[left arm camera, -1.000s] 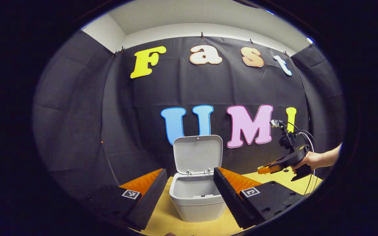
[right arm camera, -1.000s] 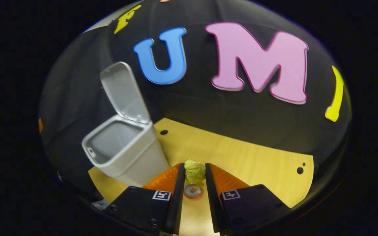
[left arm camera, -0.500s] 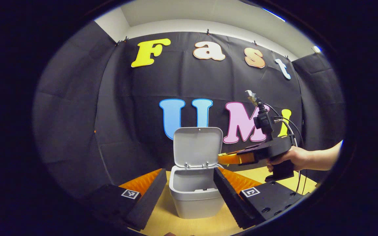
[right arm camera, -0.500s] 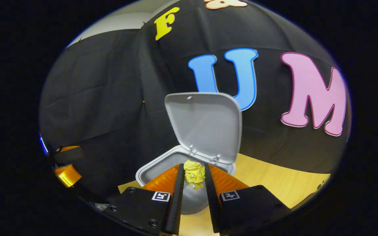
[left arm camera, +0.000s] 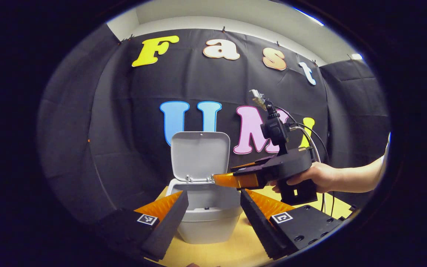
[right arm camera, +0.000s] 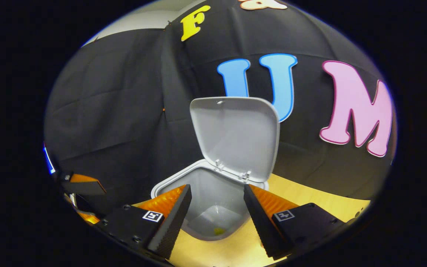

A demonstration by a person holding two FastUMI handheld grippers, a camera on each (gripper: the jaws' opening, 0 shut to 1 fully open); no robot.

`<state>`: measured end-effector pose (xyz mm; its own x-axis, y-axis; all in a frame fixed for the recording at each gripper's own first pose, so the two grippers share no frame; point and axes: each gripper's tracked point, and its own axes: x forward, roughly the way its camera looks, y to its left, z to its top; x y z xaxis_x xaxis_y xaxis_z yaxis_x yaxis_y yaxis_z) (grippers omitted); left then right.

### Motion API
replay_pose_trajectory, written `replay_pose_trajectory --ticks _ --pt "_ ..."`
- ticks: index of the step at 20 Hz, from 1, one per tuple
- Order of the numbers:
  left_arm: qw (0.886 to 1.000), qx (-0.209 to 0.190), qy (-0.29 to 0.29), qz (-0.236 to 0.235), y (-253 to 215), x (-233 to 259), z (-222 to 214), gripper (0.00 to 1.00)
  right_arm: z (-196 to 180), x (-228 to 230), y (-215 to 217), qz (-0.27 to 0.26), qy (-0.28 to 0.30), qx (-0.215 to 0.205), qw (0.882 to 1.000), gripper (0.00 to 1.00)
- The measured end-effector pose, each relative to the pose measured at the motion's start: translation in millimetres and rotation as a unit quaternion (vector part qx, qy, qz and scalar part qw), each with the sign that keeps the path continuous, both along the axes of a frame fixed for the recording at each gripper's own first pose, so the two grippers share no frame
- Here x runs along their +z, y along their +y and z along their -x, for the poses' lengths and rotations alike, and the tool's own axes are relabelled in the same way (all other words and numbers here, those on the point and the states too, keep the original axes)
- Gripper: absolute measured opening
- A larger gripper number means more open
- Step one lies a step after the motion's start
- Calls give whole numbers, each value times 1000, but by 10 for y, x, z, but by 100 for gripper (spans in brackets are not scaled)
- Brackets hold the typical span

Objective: Press the lid of the desktop garbage bin to open it, pick up the crumpled paper on the desktop and throw it into the bin, then pick up the pop can on the desktop and drop it into the bin, and finally close the garbage bin lid.

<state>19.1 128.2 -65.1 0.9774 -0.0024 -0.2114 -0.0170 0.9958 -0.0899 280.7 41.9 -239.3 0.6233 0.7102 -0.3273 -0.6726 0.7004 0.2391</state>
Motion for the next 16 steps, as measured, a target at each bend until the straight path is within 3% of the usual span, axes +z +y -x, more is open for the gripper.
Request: replay_pose_trajectory --ticks 7,12,16 --pt "997 -74 17 5 -1051 -351 -483 94 -115 109 -1570 5 -5 -121 993 91" --pt "991 -119 56 -11 -1675 -1123 -959 94 11 33 -2490 26 4 -185 982 90" --pt "987 -135 85 -15 -1944 -1703 -1280 94 114 -118 -3064 50 15 -213 976 90"
